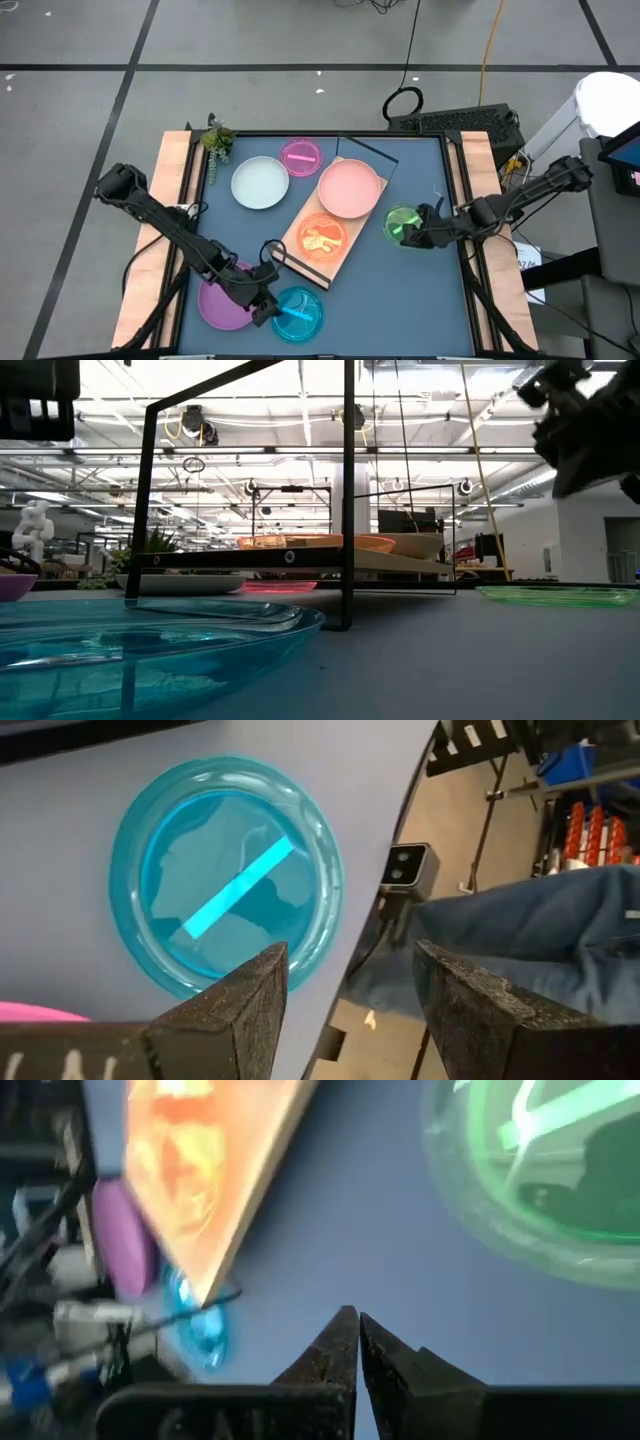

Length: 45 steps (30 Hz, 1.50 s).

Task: Place and stack plates onto a shelf
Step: Stack the green plate on top of the orange plate on the shelf

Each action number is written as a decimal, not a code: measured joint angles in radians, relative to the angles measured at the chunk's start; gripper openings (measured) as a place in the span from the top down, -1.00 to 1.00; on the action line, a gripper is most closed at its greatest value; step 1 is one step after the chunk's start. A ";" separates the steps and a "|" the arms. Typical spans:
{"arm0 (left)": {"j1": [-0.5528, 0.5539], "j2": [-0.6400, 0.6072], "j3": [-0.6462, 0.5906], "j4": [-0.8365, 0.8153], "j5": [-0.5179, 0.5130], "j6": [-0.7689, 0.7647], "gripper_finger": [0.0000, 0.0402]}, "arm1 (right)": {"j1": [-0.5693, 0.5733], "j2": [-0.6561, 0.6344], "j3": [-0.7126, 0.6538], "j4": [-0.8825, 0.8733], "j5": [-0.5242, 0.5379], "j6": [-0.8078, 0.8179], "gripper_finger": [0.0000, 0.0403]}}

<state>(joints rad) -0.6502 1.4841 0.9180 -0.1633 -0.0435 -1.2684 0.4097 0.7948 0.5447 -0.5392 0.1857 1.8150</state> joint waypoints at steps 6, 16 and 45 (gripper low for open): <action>0.000 0.000 0.022 0.001 0.001 -0.017 -0.09 | 0.047 0.000 -0.133 0.134 0.028 0.174 0.76; 0.016 0.000 0.022 -0.036 0.011 0.009 -0.09 | 0.058 -0.014 -0.217 0.203 0.059 0.317 0.27; 0.024 -0.145 0.022 -0.242 -0.006 0.101 -0.09 | 0.090 -0.015 -0.268 -0.125 0.059 0.398 0.28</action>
<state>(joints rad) -0.6260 1.3387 0.9398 -0.4051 -0.0497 -1.1675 0.4999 0.7795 0.2765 -0.6644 0.2442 2.2134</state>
